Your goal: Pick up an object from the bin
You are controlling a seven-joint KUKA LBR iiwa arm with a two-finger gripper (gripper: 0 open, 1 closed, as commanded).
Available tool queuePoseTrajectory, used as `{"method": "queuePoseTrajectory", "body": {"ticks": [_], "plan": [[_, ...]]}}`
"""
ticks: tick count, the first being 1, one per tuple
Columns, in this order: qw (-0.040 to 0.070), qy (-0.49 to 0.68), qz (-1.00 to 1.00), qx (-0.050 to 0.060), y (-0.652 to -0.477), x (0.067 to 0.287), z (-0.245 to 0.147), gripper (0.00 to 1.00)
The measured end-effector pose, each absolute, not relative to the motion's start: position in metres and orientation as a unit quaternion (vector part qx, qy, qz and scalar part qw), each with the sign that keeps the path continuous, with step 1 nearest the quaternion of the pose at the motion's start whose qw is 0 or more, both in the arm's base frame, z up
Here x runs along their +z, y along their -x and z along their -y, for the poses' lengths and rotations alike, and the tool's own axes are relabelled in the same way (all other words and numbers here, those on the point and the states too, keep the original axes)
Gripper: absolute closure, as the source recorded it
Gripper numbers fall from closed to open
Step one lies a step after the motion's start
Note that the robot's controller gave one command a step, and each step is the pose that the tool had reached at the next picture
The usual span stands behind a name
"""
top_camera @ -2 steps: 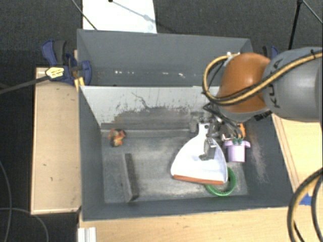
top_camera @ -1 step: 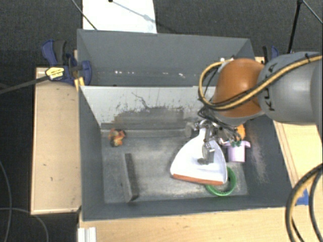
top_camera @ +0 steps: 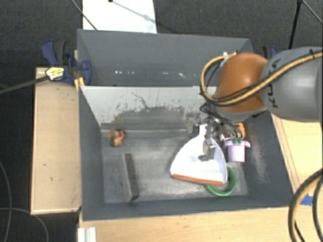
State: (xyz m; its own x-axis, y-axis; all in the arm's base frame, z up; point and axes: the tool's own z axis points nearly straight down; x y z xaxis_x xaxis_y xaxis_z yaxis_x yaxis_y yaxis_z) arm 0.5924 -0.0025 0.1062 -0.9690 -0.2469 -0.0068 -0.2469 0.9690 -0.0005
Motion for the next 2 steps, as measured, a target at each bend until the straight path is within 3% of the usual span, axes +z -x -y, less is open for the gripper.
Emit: {"method": "queuePoseTrajectory", "body": {"ticks": [1, 2], "plan": [[0.002, 0.193, -0.981, 0.000, -0.5918, 0.0792, -0.0016, 0.00], [0.002, 0.168, -0.986, 0.000, -0.5943, 0.0718, -0.0048, 1.00]]}}
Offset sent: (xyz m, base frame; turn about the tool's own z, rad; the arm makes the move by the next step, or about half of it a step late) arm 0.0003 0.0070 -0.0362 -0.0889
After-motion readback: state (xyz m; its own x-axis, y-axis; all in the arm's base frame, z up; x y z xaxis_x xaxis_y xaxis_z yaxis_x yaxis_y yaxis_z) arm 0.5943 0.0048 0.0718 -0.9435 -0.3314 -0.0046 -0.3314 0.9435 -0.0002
